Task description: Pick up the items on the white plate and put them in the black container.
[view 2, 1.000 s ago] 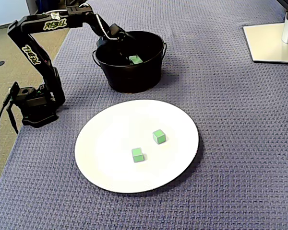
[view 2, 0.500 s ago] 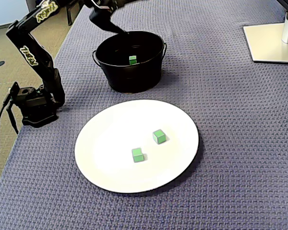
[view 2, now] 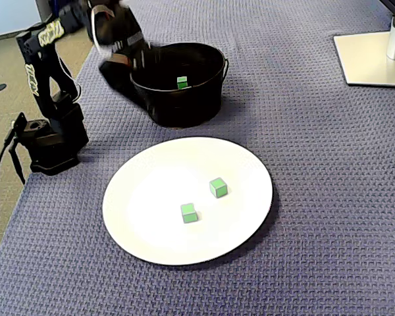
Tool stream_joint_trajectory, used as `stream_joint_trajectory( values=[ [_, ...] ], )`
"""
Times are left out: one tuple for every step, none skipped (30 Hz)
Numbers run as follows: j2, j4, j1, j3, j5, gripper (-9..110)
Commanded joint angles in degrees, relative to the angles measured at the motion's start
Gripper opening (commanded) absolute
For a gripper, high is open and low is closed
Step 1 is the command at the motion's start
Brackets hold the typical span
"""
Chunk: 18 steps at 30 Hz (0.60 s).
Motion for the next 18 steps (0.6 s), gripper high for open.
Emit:
stream_joint_trajectory(
  values=[
    [-9.6,-1.4,4.4,-2.4,-0.8,63],
    [-13.0,-0.3,5.1,-4.7,-0.8,63],
    [-16.6,0.7,5.7,-7.6,-0.8,63],
    [-20.0,1.3,6.3,-10.6,-1.0,62],
    [-23.1,2.0,7.0,-14.0,-1.6,62],
    [-26.3,3.1,7.9,-17.6,-2.4,61],
    [-29.3,4.1,8.7,-21.0,-3.1,60],
    [-32.3,5.2,9.4,-24.3,-3.9,59],
    [-35.2,5.8,10.0,-27.3,-4.8,59],
    [-37.4,5.8,10.7,-29.6,-5.9,58],
    [-39.7,5.8,11.2,-31.7,-6.9,57],
    [-41.8,6.2,11.8,-34.0,-7.6,57],
    [-43.6,7.1,12.1,-36.3,-8.3,56],
    [-45.2,7.8,12.5,-38.3,-9.0,55],
    [-46.4,8.3,12.9,-39.9,-9.2,55],
    [-47.5,8.8,13.2,-41.0,-9.5,54],
    [-48.2,9.0,13.4,-41.6,-9.9,53],
    [-48.9,8.9,13.5,-42.0,-10.6,53]
  ],
)
